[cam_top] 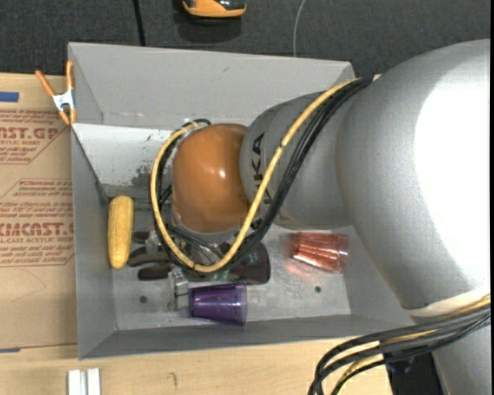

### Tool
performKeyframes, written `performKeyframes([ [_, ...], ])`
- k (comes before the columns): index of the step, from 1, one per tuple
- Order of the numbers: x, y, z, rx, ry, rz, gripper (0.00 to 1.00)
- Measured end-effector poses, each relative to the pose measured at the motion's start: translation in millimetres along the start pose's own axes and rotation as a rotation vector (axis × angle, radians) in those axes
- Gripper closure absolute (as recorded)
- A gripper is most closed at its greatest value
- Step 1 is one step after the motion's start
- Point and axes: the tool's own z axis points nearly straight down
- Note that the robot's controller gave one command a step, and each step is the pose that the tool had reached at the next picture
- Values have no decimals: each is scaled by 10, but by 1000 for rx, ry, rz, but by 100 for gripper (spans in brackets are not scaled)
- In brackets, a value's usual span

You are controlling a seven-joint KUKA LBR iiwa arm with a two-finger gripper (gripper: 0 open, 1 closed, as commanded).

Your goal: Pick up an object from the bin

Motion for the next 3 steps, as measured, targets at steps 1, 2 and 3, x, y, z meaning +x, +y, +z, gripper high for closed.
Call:
performKeyframes([
  [1,0,0,0,0,0,0,0],
  [2,-113,-283,346,-1,-7,112,100],
  [3,-113,-283,346,-1,-7,112,100],
])
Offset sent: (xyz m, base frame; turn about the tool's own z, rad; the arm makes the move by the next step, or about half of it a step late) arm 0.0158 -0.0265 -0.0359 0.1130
